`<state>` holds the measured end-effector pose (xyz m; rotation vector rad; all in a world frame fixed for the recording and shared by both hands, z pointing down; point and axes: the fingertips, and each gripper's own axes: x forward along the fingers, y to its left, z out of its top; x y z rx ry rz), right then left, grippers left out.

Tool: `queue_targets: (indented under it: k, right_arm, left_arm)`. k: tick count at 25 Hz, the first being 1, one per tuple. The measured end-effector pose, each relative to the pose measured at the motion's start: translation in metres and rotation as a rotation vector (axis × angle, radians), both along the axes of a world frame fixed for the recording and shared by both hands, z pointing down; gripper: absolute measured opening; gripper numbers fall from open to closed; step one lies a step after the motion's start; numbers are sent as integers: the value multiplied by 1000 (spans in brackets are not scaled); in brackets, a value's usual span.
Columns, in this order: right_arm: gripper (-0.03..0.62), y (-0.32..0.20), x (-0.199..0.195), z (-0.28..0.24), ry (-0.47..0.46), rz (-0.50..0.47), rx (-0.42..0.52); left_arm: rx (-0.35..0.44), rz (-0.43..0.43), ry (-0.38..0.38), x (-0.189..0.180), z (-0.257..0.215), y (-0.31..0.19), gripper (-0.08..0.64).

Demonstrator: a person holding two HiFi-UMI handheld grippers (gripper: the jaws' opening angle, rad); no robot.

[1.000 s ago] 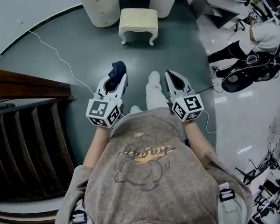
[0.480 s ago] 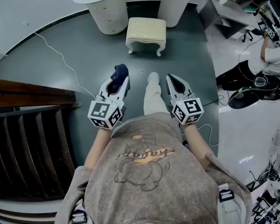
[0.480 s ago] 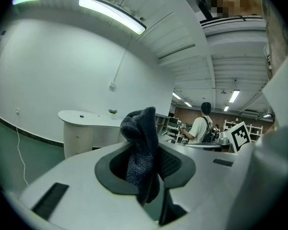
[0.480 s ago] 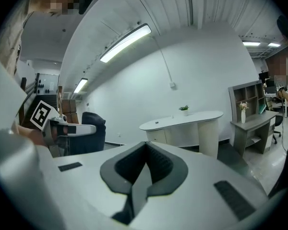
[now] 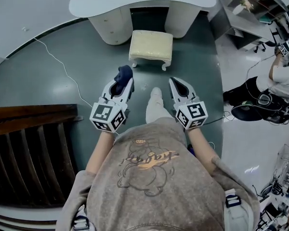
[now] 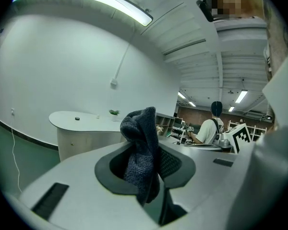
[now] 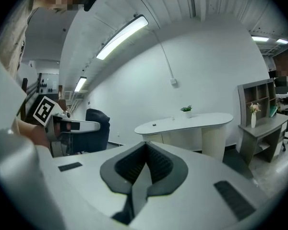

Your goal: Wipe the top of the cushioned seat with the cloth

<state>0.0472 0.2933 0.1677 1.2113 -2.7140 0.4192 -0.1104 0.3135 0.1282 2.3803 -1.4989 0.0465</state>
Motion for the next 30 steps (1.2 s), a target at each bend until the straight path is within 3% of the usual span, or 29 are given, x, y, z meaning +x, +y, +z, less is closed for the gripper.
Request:
queue_targets:
  k: [13, 21, 30]
  right_arm:
    - [6, -179, 18, -4, -1, -63, -26]
    - [6, -228, 11, -1, -9, -48, -59]
    - [6, -259, -7, 9, -27, 27, -69]
  left_arm:
    - [-24, -100, -11, 4, -1, -164, 98]
    - [-49, -94, -7, -1, 4, -211, 98]
    - [-71, -2, -29, -14, 14, -251, 98]
